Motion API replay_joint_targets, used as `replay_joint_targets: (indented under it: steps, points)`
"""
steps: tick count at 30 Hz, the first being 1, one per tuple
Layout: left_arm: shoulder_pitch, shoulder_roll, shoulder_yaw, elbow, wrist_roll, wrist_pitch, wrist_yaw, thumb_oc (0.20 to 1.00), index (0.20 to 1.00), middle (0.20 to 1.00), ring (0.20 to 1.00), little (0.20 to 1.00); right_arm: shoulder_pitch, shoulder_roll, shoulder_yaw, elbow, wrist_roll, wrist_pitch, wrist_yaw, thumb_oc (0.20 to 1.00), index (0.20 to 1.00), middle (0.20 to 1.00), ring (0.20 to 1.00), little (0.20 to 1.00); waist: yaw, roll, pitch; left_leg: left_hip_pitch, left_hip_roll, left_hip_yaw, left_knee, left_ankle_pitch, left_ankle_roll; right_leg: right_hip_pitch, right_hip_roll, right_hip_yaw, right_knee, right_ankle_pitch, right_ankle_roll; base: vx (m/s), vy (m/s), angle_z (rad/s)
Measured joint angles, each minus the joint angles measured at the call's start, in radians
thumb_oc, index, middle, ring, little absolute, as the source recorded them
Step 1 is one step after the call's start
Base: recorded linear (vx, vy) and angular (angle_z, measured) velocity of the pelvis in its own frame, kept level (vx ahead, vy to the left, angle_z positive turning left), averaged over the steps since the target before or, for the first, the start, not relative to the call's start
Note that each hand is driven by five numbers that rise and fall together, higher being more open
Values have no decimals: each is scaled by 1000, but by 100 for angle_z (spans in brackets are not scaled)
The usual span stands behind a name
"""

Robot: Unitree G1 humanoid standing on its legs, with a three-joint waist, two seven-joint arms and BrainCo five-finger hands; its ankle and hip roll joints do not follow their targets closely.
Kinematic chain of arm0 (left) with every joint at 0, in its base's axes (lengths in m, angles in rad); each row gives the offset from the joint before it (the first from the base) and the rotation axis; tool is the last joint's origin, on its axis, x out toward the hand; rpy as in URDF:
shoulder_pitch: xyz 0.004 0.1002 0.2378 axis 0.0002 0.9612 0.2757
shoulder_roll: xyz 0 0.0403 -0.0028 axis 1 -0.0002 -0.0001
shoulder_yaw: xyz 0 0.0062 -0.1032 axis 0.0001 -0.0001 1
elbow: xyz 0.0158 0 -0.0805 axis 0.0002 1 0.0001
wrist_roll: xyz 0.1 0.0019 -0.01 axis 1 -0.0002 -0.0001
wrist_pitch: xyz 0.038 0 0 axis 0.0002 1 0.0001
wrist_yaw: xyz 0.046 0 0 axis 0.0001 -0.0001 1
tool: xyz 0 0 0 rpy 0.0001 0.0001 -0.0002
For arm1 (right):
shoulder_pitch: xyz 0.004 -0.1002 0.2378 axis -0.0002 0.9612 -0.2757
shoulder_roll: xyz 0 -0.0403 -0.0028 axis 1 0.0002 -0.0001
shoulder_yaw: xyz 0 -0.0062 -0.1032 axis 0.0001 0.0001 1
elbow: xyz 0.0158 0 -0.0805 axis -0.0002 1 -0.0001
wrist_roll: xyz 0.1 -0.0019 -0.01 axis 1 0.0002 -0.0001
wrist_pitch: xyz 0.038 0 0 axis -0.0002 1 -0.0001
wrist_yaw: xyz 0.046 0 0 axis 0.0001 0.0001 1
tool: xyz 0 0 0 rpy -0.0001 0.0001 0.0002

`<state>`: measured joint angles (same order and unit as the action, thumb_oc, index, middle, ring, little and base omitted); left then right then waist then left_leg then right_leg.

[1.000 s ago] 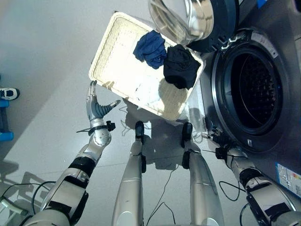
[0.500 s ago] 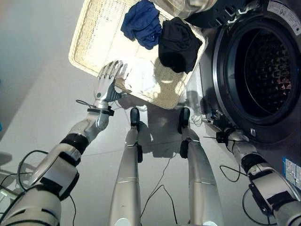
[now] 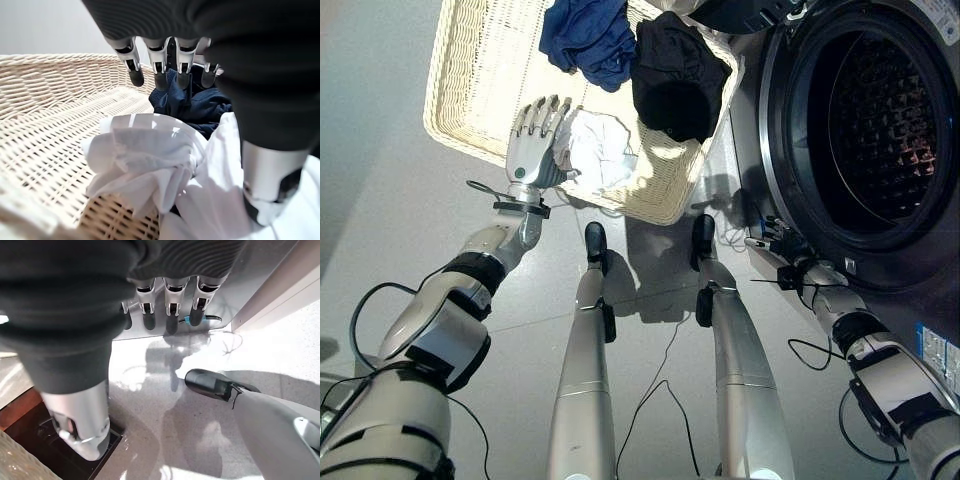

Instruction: Put the clothes into the washing machine.

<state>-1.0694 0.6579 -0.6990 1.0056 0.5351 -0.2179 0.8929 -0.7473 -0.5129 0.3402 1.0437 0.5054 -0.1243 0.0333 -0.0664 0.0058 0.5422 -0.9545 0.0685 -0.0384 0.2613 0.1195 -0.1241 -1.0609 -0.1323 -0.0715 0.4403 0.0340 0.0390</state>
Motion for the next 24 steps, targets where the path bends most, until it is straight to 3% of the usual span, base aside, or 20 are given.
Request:
replay_joint_targets:
  steps: [9,24]
  points:
    - [-48,-10,-25,44,-51,18,-13,1000,1000,1000,1000,1000,-30,-8,31,-1,22,-1,-8,1000,1000,1000,1000,1000,-5,-7,-3,-19,1,6,0,-3,1,-30,3,10,9,-1,-2,0,0,0]
    - [-88,-22,-15,149,-268,15,-326,1000,1000,1000,1000,1000,-56,-6,65,2,37,-25,-19,1000,1000,1000,1000,1000,-29,-13,-3,-33,4,9,4,-2,-2,-41,9,16,-4,11,-4,1,4,-1]
